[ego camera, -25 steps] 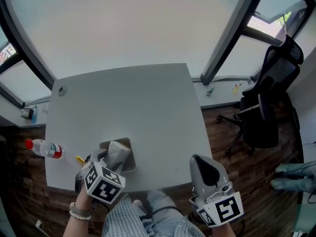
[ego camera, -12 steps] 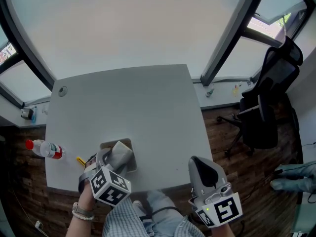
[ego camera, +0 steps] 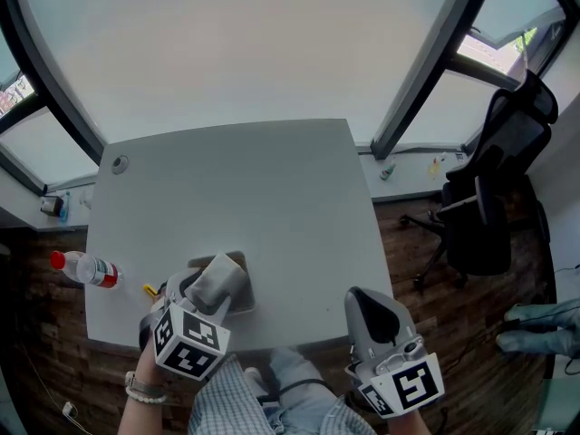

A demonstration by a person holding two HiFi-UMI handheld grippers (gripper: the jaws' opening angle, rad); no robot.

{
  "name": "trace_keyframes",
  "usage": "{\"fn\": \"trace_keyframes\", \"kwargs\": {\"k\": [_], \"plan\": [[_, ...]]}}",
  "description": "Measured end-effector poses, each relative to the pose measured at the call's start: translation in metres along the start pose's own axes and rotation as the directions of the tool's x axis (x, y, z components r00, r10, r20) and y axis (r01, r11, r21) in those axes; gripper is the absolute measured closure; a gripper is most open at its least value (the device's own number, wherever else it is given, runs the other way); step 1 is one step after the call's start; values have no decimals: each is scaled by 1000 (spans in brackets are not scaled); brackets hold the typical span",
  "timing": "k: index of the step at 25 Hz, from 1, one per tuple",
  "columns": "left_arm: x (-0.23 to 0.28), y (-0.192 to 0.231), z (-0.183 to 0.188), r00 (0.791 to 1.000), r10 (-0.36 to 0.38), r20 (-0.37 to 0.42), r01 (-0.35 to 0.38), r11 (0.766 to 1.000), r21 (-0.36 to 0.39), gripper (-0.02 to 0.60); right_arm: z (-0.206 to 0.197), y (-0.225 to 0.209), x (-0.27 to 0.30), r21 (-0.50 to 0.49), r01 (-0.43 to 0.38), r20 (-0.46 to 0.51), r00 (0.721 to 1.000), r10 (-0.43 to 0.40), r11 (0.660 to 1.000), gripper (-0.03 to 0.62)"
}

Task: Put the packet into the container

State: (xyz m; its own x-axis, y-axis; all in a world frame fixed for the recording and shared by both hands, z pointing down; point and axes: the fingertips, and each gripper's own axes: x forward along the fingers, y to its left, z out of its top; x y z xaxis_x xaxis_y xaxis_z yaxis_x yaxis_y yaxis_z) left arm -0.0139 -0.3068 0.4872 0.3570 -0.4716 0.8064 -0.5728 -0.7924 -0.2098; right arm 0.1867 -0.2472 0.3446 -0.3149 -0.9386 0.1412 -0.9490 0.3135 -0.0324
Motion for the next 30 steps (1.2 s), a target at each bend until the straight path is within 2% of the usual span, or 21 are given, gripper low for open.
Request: {"fn": "trace_keyframes", "kwargs": {"k": [3, 5, 10, 12, 18, 23, 27, 30], "plan": [[-8, 3, 1, 1000, 5, 27, -5, 1000, -25, 313, 1, 5, 0, -4, -10, 3, 1000, 10, 1000, 592], [-13, 5, 3, 999, 13, 44, -12, 999, -30, 344, 1, 8, 0, -8, -15, 4, 1000, 15, 1000, 592], [-27, 12, 11, 989, 85, 121, -82, 996, -35, 532, 4, 17, 0, -23, -37, 9, 999, 37, 999, 592], [-32, 15, 14, 982, 114, 151, -110, 993, -39, 578, 6, 20, 1, -24, -45, 11, 999, 45, 999, 592], [-51, 12, 21, 965, 106, 239, -100, 994, -34, 578, 12, 35, 4, -38, -74, 21, 997, 75, 997, 592], [-82, 11, 28, 922, 95, 375, -54, 991, -119, 580, 23, 51, 7, -50, -99, 47, 994, 102, 994, 592], [-100, 9, 29, 900, 97, 425, -32, 987, -157, 580, 33, 64, 7, -67, -125, 64, 990, 130, 990, 592], [-117, 7, 35, 875, 103, 472, -18, 983, -181, 580, 39, 74, 8, -74, -145, 77, 986, 151, 987, 592]]}}
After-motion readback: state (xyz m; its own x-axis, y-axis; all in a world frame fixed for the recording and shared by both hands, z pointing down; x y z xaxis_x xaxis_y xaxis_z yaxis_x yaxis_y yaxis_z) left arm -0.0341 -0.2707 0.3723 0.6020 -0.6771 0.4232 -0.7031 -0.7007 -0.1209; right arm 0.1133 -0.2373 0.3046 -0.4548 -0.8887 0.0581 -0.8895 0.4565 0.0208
